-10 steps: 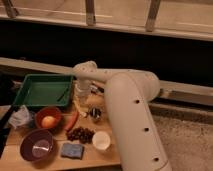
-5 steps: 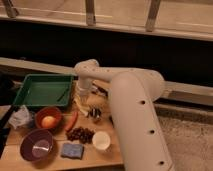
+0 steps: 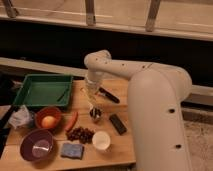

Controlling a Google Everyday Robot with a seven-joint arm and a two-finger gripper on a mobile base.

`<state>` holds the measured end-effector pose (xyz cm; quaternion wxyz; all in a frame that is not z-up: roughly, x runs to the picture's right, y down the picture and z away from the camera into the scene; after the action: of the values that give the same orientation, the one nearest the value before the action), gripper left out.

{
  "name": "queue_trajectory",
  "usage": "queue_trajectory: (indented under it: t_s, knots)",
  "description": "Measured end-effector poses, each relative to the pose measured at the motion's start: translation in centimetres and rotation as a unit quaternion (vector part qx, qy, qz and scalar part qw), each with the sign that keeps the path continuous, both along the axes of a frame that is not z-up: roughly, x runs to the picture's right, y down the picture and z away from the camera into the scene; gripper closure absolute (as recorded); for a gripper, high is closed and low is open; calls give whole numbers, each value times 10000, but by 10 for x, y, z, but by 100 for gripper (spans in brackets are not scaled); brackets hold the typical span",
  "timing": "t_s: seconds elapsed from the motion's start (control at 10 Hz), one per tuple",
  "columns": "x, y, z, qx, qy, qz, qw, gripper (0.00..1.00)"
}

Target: Place banana in metal cup

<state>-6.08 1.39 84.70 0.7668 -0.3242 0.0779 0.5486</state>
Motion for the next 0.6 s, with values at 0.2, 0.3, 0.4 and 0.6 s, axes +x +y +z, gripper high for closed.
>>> queue_trajectory:
  t_s: [0.2,0.3,0.4,0.6]
  knots:
    - [13,-3,-13,84,83,97,9999,100]
    - [23,-4,-21,138,148,180,9996,100]
    - [33,-6,-30,207,213,289,9991,100]
    - [42,-10,-41,326,261,447,9981,100]
